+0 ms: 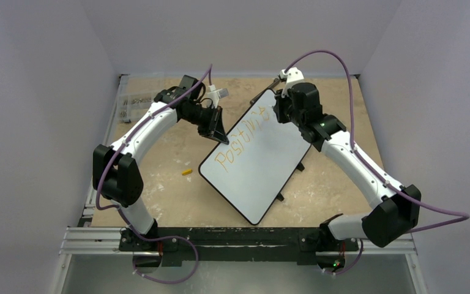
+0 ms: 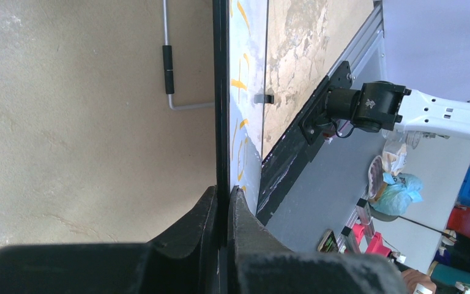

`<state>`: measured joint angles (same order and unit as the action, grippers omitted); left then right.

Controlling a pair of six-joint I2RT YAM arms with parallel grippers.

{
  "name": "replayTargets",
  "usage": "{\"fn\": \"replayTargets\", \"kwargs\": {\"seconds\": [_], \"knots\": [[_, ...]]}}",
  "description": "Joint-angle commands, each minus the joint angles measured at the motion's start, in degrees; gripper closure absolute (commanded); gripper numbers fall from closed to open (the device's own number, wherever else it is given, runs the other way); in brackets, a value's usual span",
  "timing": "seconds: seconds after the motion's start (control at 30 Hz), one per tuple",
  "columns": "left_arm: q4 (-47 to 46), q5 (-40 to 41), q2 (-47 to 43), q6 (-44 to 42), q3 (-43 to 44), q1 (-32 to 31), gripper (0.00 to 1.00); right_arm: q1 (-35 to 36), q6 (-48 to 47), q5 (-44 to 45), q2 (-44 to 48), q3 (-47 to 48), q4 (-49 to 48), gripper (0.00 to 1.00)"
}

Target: Write a sentence on the whiteboard

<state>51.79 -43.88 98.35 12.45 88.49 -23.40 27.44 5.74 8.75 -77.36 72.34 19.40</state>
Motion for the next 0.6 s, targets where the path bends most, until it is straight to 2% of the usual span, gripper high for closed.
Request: {"fn": "replayTargets", "kwargs": {"seconds": [0.0, 0.27, 0.57], "knots": [[-0.69, 0.42, -1.53, -2.16, 0.37, -1.08, 1.00, 0.24, -1.80, 2.70, -2.03, 4.85, -0.73, 1.00], [-0.57, 0.64, -1.49, -2.25, 0.39, -1.03, 1.00, 0.20, -2.22, 2.94, -5.93, 7.68, -1.14, 1.00], [-0.55, 0.56, -1.49, -2.25, 0.41, -1.05, 1.00, 0.13, -1.70, 1.60, -6.10, 4.50, -1.93, 1.00]]}}
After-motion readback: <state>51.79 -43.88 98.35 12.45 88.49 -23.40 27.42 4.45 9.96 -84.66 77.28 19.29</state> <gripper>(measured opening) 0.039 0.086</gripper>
